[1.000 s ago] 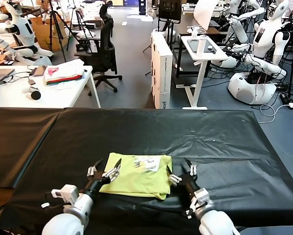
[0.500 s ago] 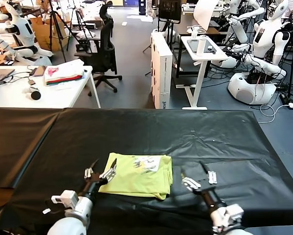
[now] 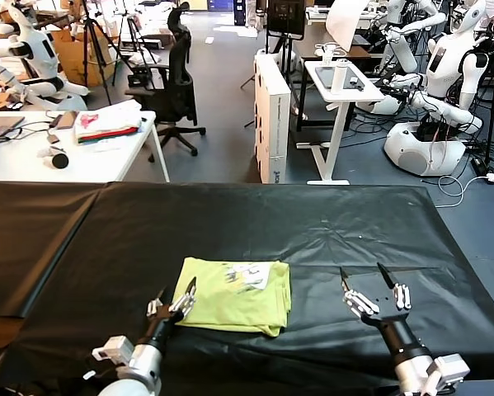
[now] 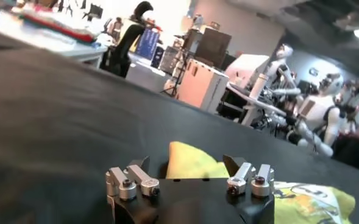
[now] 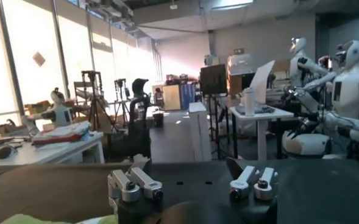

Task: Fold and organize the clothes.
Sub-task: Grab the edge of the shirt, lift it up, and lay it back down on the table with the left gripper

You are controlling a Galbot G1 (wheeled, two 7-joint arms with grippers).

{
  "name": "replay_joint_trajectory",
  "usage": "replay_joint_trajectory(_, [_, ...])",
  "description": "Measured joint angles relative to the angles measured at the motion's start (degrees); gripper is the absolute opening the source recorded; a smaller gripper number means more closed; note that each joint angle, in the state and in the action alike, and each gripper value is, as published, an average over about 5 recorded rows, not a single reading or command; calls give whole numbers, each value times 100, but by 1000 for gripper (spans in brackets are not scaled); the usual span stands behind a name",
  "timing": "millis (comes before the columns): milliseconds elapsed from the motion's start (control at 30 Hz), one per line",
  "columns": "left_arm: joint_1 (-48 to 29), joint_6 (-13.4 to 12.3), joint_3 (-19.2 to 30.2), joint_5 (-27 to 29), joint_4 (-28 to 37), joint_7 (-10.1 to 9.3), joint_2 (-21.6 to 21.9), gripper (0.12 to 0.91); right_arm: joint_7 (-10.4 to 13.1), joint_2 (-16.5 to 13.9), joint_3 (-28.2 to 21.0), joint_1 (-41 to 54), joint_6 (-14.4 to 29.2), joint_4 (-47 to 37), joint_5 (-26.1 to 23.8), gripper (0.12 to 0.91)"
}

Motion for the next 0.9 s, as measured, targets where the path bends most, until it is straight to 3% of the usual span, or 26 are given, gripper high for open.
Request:
replay_joint_trajectory(133, [-7, -13, 1, -4, 73, 16, -30, 805, -1, 3, 19, 0, -10, 23, -3, 907])
replay_joint_trajectory(233, [-12, -15, 2, -19, 95, 26, -40, 733, -2, 5, 28, 1, -13, 24, -6, 907])
replay_joint_trajectory(333, [-13, -15, 4, -34, 100, 30, -48, 581, -3, 8, 23, 19, -19, 13, -13, 907])
replay_joint_trajectory(500, [-12, -1, 7, -134, 88, 27, -57, 263, -2, 11, -7, 66, -39, -43, -44, 907])
replay_joint_trajectory(567, [-11, 16, 6, -197, 71, 21, -57, 193, 0, 12, -12, 76, -44, -62, -55, 907])
replay_joint_trajectory(900, [-76, 177, -240, 9, -158, -29, 118, 182, 31, 56, -84, 181, -57, -185, -150, 907])
